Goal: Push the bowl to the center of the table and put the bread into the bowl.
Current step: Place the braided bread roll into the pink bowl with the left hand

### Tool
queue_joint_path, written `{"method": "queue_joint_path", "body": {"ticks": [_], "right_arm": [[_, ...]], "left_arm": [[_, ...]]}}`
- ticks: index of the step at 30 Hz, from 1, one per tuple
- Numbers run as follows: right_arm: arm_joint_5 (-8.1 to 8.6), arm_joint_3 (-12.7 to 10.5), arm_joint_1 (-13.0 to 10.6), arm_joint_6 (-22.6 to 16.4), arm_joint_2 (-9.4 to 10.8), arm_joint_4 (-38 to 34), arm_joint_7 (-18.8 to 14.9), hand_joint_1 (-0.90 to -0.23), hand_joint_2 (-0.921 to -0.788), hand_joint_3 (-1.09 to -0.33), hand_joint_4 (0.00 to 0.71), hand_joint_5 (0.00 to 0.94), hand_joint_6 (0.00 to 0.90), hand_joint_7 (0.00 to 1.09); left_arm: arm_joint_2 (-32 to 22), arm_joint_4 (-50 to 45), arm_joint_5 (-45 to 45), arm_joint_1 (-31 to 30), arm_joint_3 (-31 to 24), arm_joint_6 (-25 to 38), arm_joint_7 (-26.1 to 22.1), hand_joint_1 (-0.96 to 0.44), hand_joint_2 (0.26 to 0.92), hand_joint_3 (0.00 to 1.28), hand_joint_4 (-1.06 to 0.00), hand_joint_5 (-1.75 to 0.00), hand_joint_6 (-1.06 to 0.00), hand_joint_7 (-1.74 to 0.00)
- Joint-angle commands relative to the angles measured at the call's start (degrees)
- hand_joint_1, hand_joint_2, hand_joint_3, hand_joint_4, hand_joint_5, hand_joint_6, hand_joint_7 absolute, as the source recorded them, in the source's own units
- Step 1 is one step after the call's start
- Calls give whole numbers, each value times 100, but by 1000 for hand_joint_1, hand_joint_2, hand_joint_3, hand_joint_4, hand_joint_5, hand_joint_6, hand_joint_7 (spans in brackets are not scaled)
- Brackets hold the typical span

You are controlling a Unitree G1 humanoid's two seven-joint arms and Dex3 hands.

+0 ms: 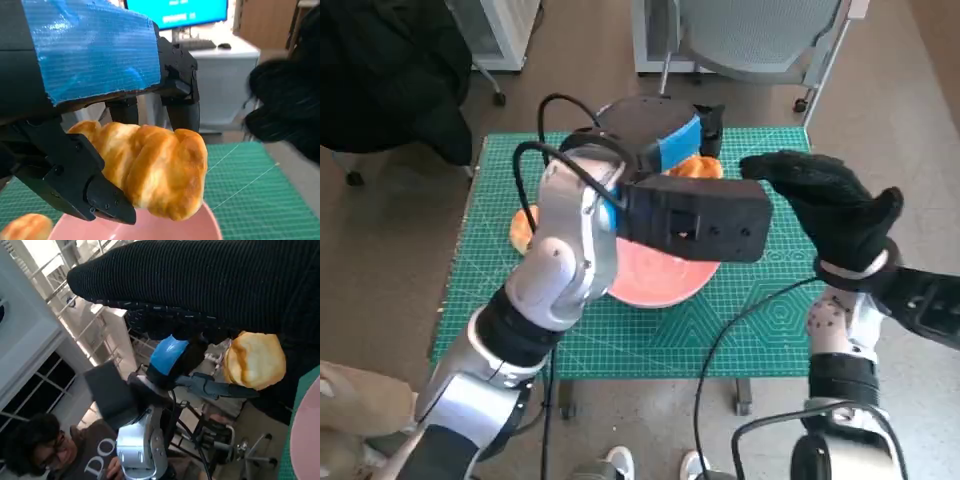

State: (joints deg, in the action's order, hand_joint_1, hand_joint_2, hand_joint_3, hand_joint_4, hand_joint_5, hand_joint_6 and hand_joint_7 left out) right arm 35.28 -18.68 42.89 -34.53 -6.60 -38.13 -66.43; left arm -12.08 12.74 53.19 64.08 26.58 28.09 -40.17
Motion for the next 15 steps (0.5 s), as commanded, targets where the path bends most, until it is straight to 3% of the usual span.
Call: {"method": "queue_joint_path", "body": {"ticks": [1,2,3,4,6,7,10,11,12,13,15], "right_arm": [[-108,59,-225,26,-53,154,149,-639,-921,-693,183,0,239,0],[-113,68,-241,28,-56,182,177,-639,-921,-693,183,0,239,0],[-118,76,-258,32,-60,213,207,-641,-921,-694,183,0,238,0],[-120,84,-272,35,-63,238,233,-641,-921,-694,182,0,238,0],[-132,102,-310,28,-71,298,283,-642,-921,-696,181,0,237,0],[-138,109,-323,25,-76,316,300,-642,-921,-696,180,0,236,0],[-142,124,-344,37,-84,348,331,-642,-921,-696,178,0,234,0],[-140,127,-344,37,-87,345,333,-642,-921,-696,178,0,234,0],[-138,130,-345,37,-89,343,334,-642,-921,-695,177,0,233,0],[-139,134,-341,36,-91,337,339,-642,-921,-695,176,0,233,0],[-147,141,-332,30,-93,320,351,-642,-921,-693,176,0,232,0]], "left_arm": [[-9,91,-109,131,58,-115,21,1,921,423,-256,-1610,-255,-1575],[-2,115,-155,142,41,-102,-15,1,921,425,-254,-1612,-253,-1577],[25,180,-221,170,6,-50,-72,132,854,529,-291,-1640,-264,-1224],[43,227,-273,190,-18,-12,-112,180,818,583,-310,-1651,-274,-1037],[53,273,-392,203,-76,83,-174,294,733,705,-361,-1668,-283,-503],[25,276,-434,195,-78,48,-163,322,714,730,-376,-1668,-272,-347],[-68,242,-501,160,-42,-65,-118,350,728,694,-388,-1649,-236,-132],[-126,167,-483,119,-6,-96,-125,288,740,631,-338,-1461,-226,-106],[-167,114,-469,89,20,-118,-131,203,787,478,-216,-935,-215,-69],[-213,28,-423,52,59,-112,-161,148,824,367,-138,-598,-208,-45],[-282,-109,-325,1,133,-94,-199,101,859,269,-70,-306,-202,-24]]}}
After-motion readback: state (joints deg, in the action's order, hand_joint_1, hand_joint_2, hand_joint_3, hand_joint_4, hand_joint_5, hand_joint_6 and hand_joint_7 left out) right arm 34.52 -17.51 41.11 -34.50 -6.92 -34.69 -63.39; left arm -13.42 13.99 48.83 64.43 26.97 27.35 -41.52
